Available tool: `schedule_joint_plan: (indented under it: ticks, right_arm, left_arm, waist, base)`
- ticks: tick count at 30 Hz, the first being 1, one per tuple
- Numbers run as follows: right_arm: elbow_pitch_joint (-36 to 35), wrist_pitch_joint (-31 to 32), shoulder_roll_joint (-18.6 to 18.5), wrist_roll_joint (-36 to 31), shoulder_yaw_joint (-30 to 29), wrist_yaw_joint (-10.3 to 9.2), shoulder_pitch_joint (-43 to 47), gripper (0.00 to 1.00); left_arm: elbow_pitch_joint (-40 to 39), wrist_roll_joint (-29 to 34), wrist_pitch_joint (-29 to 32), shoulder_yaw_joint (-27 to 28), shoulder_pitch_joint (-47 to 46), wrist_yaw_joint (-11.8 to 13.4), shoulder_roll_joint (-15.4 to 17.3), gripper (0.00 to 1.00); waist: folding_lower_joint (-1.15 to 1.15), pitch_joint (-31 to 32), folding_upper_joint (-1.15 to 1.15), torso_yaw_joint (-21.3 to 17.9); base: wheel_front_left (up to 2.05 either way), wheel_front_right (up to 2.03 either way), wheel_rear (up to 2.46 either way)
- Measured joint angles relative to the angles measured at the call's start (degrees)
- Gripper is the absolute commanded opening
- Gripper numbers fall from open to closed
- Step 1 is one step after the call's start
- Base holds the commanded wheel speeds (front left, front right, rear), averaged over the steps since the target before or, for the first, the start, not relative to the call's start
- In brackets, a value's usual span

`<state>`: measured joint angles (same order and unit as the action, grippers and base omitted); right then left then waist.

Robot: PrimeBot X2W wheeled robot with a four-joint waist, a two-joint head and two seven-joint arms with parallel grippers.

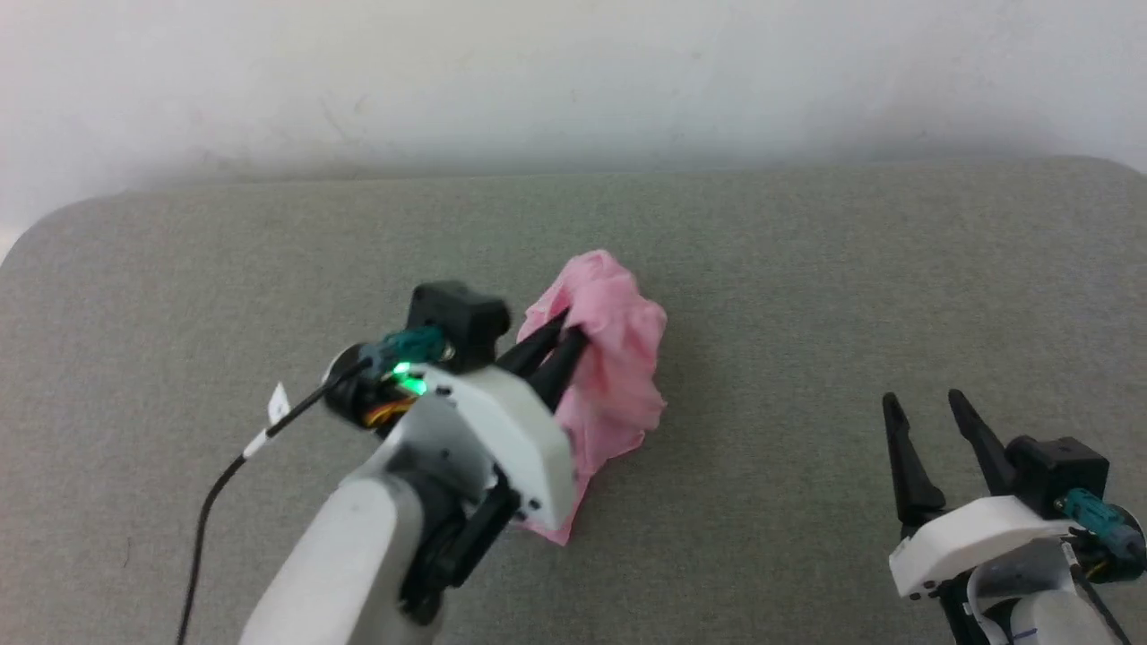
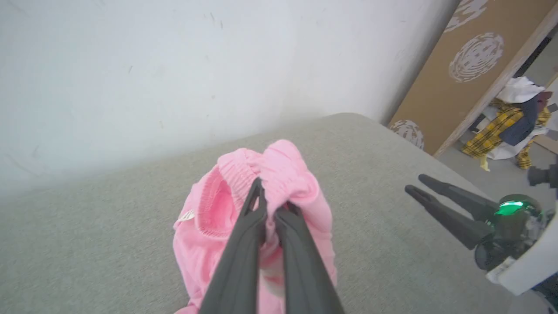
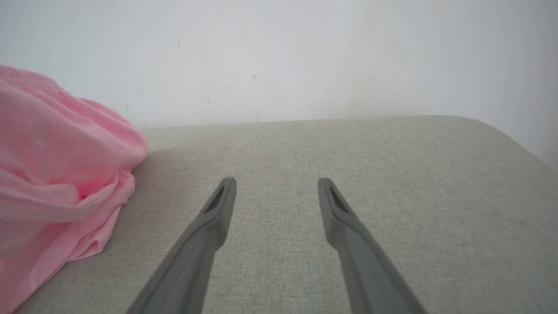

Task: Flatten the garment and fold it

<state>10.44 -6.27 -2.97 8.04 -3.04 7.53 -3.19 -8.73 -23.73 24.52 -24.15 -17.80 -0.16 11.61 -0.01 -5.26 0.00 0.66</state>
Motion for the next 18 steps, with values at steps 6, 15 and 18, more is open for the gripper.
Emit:
schedule_joint_plan:
  ticks: [6,15,18]
  right_arm:
    - [2.16,-0.54,-0.01,0.77,-0.12,0.0,-0.07,1.0]
    - [4.81,-2.43,-0.03,1.75,-1.42,0.0,-0.24,1.0]
    - [5.03,-2.8,-0.04,1.72,-2.3,0.0,-0.3,1.0]
  left_arm:
    - [-0.74,-4.26,-2.31,-0.89,-9.82,-1.4,-6.55,0.0]
    - [0.57,-7.03,-8.11,1.55,-15.45,0.83,-7.59,0.0]
    - [3.44,-7.12,-8.93,3.01,-10.61,1.75,-5.35,0.0]
  waist:
    - [0.0,0.9,0.0,-2.36]
    - [0.0,1.71,0.0,-5.7]
    - [0.01,1.31,0.0,-5.51]
  base:
    - [0.0,0.0,0.0]
    - [0.0,0.0,0.0]
    - [0.0,0.0,0.0]
